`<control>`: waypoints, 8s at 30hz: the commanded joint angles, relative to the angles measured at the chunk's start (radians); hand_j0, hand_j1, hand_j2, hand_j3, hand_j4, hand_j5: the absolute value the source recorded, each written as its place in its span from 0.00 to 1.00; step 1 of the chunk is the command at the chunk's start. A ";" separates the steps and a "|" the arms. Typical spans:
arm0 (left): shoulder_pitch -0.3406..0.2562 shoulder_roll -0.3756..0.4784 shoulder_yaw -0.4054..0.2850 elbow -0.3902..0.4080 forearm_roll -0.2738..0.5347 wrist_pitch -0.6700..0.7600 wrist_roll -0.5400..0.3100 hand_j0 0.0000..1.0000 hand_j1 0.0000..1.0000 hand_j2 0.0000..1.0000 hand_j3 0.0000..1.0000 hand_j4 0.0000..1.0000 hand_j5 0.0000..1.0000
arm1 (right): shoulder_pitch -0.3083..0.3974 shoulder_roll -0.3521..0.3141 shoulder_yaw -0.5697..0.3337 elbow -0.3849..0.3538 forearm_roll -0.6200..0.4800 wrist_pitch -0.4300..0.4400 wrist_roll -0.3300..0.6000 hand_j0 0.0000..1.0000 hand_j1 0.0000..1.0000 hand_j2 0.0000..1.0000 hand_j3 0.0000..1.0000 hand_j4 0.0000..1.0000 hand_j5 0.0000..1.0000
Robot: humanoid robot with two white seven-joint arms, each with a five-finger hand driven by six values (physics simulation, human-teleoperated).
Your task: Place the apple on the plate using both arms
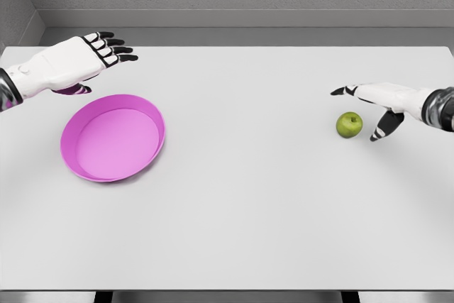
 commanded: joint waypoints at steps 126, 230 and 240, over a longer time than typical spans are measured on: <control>-0.008 -0.002 0.013 -0.036 0.006 0.000 -0.022 1.00 1.00 1.00 1.00 1.00 1.00 | -0.042 -0.091 -0.219 -0.124 0.001 -0.012 0.037 1.00 1.00 1.00 1.00 1.00 1.00; -0.160 -0.405 -0.307 -0.110 0.198 0.000 -0.628 0.27 0.27 0.27 0.27 0.27 0.27 | 0.164 -0.106 -0.382 -0.161 0.000 -0.216 0.037 1.00 1.00 1.00 1.00 1.00 1.00; -0.153 -0.301 -0.241 -0.112 0.447 0.000 -0.628 0.19 0.19 0.19 0.19 0.19 0.19 | 0.164 -0.106 -0.382 -0.161 0.000 -0.216 0.037 1.00 1.00 1.00 1.00 1.00 1.00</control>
